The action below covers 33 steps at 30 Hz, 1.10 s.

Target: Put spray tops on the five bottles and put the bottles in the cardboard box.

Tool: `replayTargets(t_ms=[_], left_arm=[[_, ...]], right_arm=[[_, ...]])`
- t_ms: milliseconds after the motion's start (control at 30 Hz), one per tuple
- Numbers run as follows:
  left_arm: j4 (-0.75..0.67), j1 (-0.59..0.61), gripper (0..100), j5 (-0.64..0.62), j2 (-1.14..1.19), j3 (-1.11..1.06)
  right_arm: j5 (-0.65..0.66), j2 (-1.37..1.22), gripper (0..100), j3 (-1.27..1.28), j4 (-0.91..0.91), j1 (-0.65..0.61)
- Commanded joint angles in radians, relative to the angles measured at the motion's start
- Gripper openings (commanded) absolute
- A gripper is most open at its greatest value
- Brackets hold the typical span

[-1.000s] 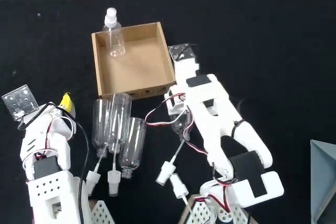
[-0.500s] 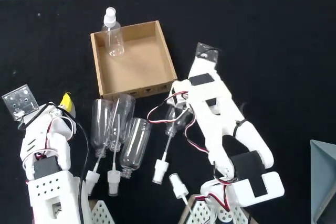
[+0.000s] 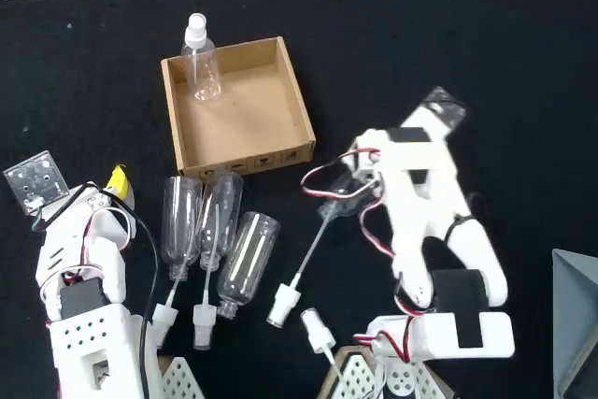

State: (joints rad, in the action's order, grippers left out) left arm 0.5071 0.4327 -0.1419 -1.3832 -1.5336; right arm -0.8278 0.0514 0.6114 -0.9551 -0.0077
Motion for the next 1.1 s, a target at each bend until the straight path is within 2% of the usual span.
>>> replayTargets(t_ms=[0, 167, 433, 900, 967, 1067], left_arm=[[-0.020, 0.001, 21, 0.009, -0.012, 0.016], [-0.020, 0.001, 21, 0.009, -0.012, 0.016], [-0.020, 0.002, 21, 0.009, -0.012, 0.016], [-0.020, 0.001, 21, 0.009, -0.012, 0.016], [-0.020, 0.001, 21, 0.009, -0.012, 0.016], [-0.020, 0.001, 21, 0.009, -0.012, 0.016]], right_arm=[[-0.012, 0.008, 5.3, -0.074, -0.009, 0.086], [-0.092, 0.008, 5.4, -0.074, -0.011, 0.146], [-0.209, 0.002, 5.4, -0.074, -0.058, 0.150], [-0.207, -0.001, 5.5, -0.064, -0.051, 0.152], [-0.207, -0.001, 8.5, -0.077, -0.057, 0.152], [-0.207, -0.001, 18.0, -0.082, -0.058, 0.149]])
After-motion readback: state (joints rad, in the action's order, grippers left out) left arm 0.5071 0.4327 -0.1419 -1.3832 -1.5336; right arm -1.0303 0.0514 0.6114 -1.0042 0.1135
